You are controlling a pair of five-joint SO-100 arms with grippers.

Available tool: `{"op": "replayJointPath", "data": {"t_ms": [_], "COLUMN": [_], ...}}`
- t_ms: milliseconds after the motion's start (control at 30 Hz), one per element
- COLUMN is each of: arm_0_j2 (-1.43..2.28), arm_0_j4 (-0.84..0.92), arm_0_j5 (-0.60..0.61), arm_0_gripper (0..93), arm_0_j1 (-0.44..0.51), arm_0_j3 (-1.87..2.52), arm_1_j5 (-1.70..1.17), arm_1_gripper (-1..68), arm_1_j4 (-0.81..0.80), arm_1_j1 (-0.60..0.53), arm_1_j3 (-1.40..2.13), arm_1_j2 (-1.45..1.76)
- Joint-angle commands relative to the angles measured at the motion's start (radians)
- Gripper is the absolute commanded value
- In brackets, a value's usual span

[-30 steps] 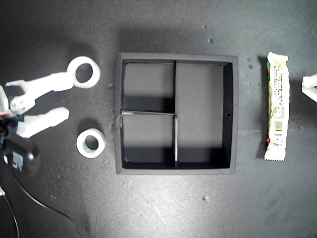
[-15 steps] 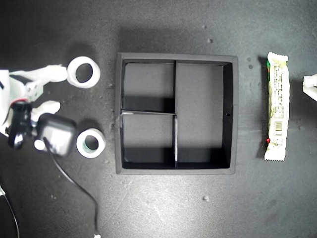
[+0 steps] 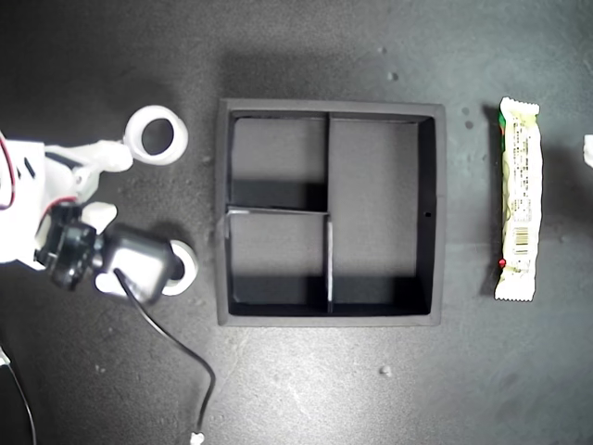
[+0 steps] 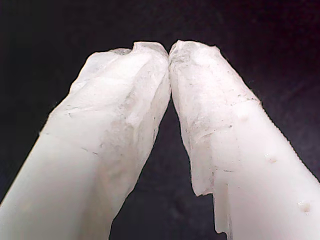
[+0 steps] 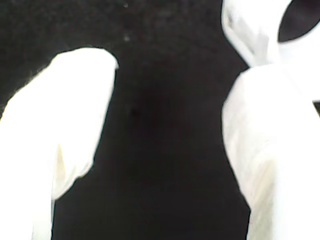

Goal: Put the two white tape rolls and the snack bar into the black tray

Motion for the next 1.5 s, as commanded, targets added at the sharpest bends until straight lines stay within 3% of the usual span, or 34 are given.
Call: {"op": "replayJointPath", "data": {"t_ms": [0,200,400,567,833,1067,1467], "arm_0_j2": [0.06,0.169,0.268,0.114,-0.051,-0.074,-0.12], "arm_0_j4": [-0.006,0.017,0.028,0.028,0.023,0.023,0.057], "arm_0_j5": [0.008,0.02,0.038,0.071,0.094,0.081,0.114], "arm_0_gripper": [15.0,13.0,13.4,13.7,14.3,15.5,16.8], "arm_0_j1": [0.002,0.002,0.006,0.015,0.021,0.015,0.0], "arm_0_j3": [0.021,0.095,0.144,0.051,-0.046,-0.046,-0.081], "arm_1_j5": [0.017,0.009,-0.058,-0.114,-0.138,-0.235,-0.298], "arm_1_gripper": [1.9,1.4,10.2,18.2,22.4,24.0,23.7], "arm_1_j4": [-0.029,0.066,0.187,0.262,0.252,0.247,0.023], "arm_1_j1": [0.015,-0.083,-0.184,-0.282,-0.362,-0.428,-0.417], "arm_1_j3": [-0.13,-0.419,-0.684,-0.802,-0.816,-0.98,-0.833], "arm_1_j2": [-0.218,-0.6,-0.965,-1.138,-1.155,-1.439,-1.466]}}
